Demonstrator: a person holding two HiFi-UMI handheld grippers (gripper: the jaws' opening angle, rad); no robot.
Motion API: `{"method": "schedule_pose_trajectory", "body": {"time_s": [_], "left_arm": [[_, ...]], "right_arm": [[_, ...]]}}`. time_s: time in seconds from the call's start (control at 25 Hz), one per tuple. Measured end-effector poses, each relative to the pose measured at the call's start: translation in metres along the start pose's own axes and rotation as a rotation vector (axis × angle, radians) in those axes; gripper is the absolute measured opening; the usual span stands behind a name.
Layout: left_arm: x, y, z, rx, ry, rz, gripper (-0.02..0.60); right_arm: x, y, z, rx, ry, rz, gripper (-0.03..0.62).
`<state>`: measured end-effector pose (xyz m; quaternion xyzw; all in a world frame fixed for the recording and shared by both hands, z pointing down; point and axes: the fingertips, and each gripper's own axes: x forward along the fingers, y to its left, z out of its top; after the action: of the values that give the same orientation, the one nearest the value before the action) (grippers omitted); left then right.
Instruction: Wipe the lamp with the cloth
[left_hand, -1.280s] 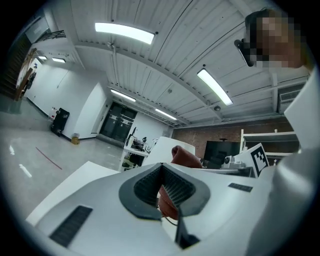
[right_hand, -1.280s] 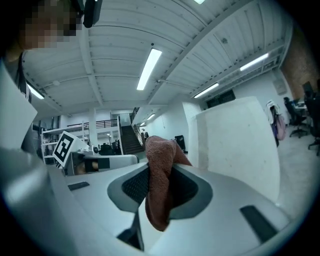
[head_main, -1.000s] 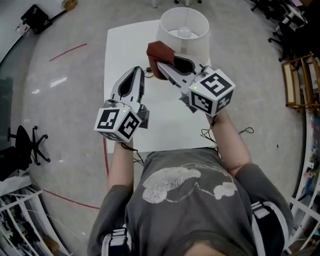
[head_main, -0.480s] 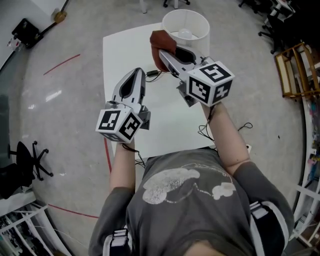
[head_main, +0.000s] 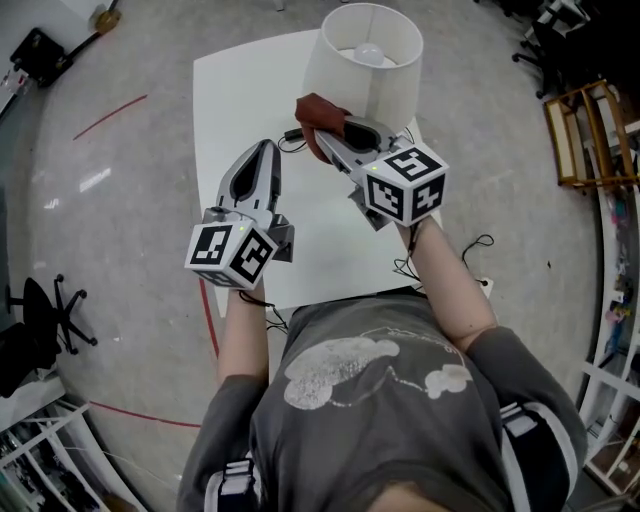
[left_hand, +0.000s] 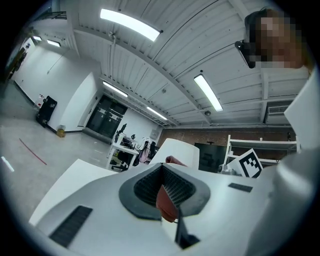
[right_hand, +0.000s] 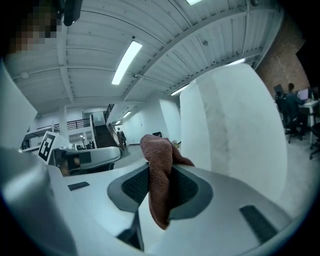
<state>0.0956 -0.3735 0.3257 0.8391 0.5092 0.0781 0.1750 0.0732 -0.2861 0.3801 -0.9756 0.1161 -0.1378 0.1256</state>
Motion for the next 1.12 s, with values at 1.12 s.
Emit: {"method": "schedule_pose_trajectory", "body": {"time_s": [1.12], "left_arm": [[0.016,-0.121,-0.084,0.056,-0.083,0.449,0.008]], "right_arm": [[-0.119,-0.069,-0.044,-0.061,0.117,0.497,0.097]]}}
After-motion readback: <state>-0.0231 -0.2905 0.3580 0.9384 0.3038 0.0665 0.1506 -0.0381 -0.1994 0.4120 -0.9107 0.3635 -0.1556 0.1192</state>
